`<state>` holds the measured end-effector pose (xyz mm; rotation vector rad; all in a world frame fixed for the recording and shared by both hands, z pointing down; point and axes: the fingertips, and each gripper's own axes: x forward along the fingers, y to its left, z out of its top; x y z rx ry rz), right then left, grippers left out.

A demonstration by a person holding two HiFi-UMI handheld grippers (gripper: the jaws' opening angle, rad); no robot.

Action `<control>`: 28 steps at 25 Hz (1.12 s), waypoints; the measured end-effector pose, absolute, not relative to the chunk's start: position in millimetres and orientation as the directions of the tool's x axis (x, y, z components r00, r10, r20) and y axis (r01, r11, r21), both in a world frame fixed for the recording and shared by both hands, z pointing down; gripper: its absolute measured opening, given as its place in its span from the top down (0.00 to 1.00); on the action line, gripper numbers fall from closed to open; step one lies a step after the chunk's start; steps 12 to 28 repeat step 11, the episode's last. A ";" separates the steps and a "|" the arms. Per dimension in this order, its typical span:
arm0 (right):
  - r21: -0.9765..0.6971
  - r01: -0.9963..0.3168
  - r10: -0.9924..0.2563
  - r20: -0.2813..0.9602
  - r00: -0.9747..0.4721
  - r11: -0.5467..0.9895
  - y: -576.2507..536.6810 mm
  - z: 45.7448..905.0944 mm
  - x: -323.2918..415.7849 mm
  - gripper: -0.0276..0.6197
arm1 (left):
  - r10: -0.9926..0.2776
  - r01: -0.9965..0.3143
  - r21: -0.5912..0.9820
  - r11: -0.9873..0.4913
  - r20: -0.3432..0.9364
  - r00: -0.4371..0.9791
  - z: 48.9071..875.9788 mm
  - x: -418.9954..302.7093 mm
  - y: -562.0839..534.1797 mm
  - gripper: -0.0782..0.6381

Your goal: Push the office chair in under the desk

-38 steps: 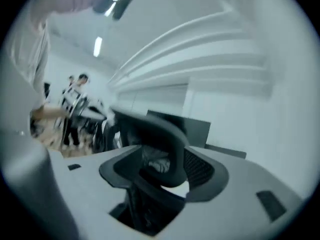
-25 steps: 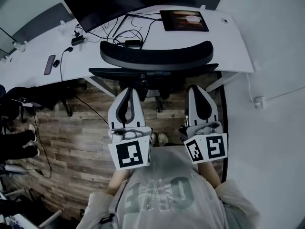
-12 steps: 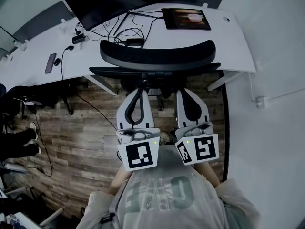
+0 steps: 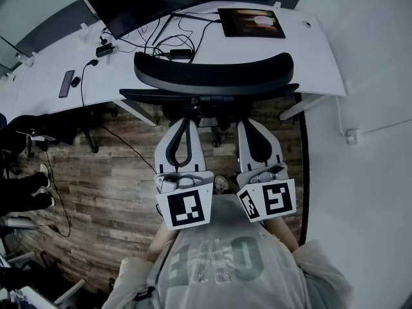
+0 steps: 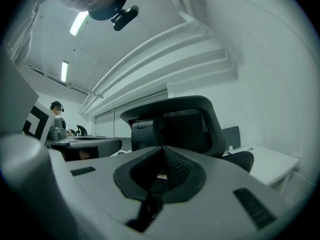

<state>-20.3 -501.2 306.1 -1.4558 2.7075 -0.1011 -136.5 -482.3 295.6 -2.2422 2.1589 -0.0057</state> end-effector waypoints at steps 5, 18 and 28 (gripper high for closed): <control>-0.087 -0.837 -0.841 -0.020 -0.541 0.541 -501.3 309.0 -16.0 0.93 | -0.999 -0.999 -0.017 -0.036 -0.013 0.036 298.4 -137.7 -480.6 0.87; -0.085 -0.842 -0.845 -0.021 -0.534 0.533 -500.8 307.0 -11.7 0.93 | -0.999 -0.999 -0.014 -0.035 -0.011 0.035 297.4 -138.2 -478.6 0.87; -0.085 -0.842 -0.845 -0.021 -0.534 0.533 -500.8 307.0 -11.7 0.93 | -0.999 -0.999 -0.014 -0.035 -0.011 0.035 297.4 -138.2 -478.6 0.87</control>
